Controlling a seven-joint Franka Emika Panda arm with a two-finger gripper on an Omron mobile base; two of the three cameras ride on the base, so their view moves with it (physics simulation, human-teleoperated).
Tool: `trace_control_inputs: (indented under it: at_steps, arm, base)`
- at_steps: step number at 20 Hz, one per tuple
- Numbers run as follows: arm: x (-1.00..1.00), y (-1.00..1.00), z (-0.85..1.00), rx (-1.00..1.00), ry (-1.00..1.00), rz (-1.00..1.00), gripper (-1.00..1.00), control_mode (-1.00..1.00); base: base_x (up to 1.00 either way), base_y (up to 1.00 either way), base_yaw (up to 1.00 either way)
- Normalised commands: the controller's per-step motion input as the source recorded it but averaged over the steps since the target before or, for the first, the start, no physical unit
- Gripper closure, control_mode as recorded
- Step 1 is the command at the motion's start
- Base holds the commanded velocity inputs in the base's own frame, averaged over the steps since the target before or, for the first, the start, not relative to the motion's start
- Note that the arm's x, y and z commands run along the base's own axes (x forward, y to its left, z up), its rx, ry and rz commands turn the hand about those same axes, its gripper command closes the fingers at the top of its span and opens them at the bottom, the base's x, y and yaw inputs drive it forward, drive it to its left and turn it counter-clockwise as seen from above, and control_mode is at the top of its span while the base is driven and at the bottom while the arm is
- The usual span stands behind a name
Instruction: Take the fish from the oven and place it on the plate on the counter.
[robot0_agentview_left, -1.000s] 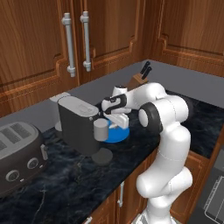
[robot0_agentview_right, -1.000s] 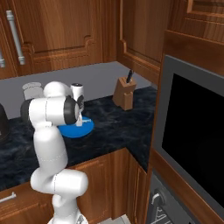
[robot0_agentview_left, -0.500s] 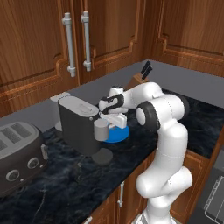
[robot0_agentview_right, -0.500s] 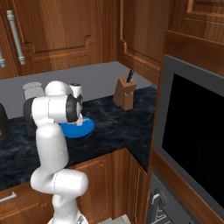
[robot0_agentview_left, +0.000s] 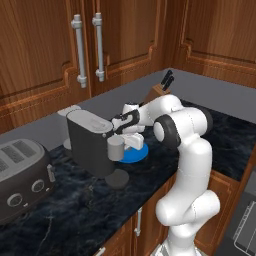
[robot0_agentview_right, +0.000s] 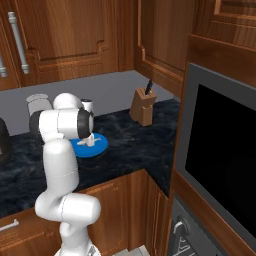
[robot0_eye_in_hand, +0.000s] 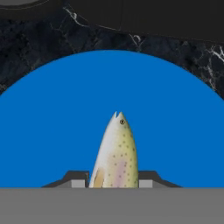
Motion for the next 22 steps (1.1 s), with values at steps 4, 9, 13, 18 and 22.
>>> trace_control_inputs:
  at_steps: [4, 9, 13, 18, 22]
  arm:
    - [0.00, 0.00, 0.00, 0.00, 0.00, 0.00, -1.00, -1.00]
    - [0.00, -0.01, 0.00, 0.00, 0.00, 0.00, -1.00, -1.00]
    - [0.00, 0.00, 0.00, 0.00, 0.00, 0.00, -1.00, -1.00]
    - [-0.03, -0.08, 0.11, 0.00, -0.05, 0.00, -1.00, -1.00]
    - [-0.17, -0.26, 0.35, 0.03, -0.19, -0.01, -1.00, -1.00]
  base:
    - [0.00, 0.00, 0.00]
    - [0.00, 0.00, 0.00]
    - [0.00, 0.00, 0.00]
    - [0.00, 0.00, 0.00]
    - [0.00, 0.00, 0.00]
